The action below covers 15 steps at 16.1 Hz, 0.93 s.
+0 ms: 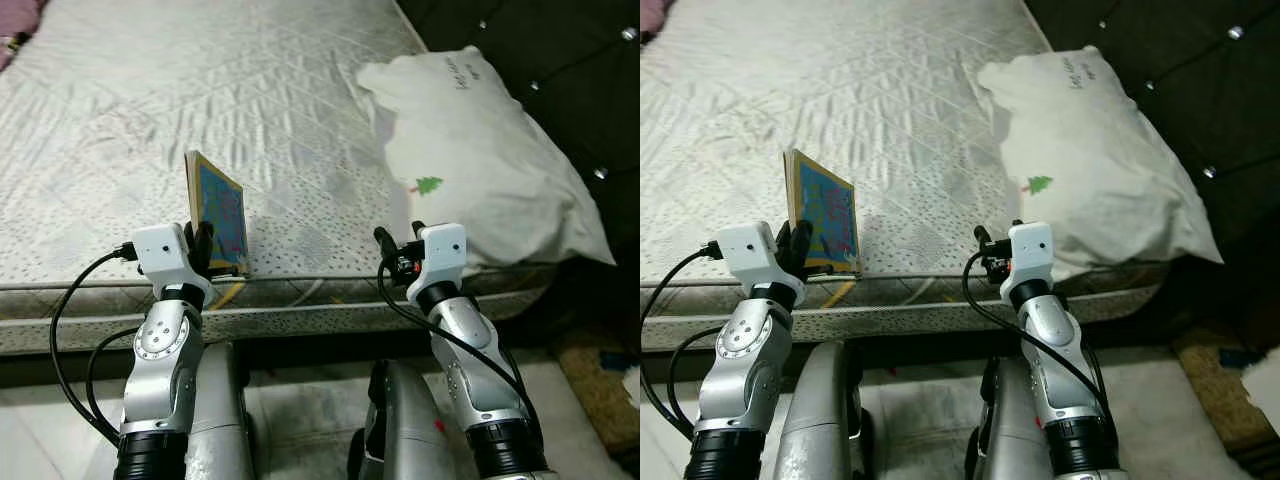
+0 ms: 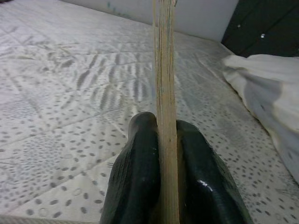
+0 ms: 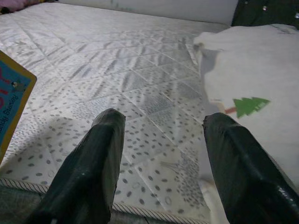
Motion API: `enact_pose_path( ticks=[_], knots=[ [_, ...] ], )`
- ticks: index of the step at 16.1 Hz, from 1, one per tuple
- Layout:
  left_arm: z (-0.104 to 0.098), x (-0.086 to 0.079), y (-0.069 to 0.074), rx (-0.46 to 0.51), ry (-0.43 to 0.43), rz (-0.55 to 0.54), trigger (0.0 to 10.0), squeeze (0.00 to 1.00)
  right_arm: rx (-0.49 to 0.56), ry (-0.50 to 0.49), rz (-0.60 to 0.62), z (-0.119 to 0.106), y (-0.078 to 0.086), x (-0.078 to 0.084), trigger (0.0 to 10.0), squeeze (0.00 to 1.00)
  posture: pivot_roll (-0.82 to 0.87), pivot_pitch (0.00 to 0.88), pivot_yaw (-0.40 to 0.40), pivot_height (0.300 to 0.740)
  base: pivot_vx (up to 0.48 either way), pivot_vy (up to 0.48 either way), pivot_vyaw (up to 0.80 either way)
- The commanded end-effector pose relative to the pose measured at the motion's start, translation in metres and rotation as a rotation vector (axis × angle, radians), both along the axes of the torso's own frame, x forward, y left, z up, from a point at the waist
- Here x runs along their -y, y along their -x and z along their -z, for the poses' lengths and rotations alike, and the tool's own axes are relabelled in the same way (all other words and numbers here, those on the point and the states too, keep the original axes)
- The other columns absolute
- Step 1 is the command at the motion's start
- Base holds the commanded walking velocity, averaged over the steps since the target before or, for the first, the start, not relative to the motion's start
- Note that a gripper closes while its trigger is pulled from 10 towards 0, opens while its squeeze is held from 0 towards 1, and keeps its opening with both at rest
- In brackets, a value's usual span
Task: Clean up the room
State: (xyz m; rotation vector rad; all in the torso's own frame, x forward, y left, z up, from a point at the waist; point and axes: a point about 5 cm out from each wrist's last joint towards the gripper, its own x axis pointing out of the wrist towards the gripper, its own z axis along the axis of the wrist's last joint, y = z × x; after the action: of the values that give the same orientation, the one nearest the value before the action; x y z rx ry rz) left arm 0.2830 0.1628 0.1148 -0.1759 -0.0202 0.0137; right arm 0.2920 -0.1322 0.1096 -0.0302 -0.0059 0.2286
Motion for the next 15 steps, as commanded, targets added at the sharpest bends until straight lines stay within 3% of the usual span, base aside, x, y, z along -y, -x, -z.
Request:
enact_pose_path(
  ticks=[1, 10, 15],
  knots=[
    [-0.0086, 0.0051, -0.0023, 0.047, 0.002, 0.028, 10.0, 0.0, 0.011, -0.001, 0.007, -0.0028, -0.0007, 0.0029, 10.0, 0.0, 0.03, 0.107, -0.052, 0.555, 0.48, 0.0, 0.0],
    [-0.0082, 0.0098, -0.0017, 0.052, 0.014, 0.049, 10.0, 0.0, 0.017, 0.002, 0.007, -0.0037, -0.0014, 0.0033, 10.0, 0.0, 0.04, 0.104, -0.052, 0.555, 0.48, 0.0, 0.0],
    [-0.0047, 0.0121, -0.0025, 0.025, 0.025, 0.036, 10.0, 0.0, 0.016, 0.005, 0.018, -0.0028, -0.0004, 0.0046, 10.0, 0.0, 0.04, 0.1, -0.051, 0.555, 0.0, 0.0, 0.0]
  ],
)
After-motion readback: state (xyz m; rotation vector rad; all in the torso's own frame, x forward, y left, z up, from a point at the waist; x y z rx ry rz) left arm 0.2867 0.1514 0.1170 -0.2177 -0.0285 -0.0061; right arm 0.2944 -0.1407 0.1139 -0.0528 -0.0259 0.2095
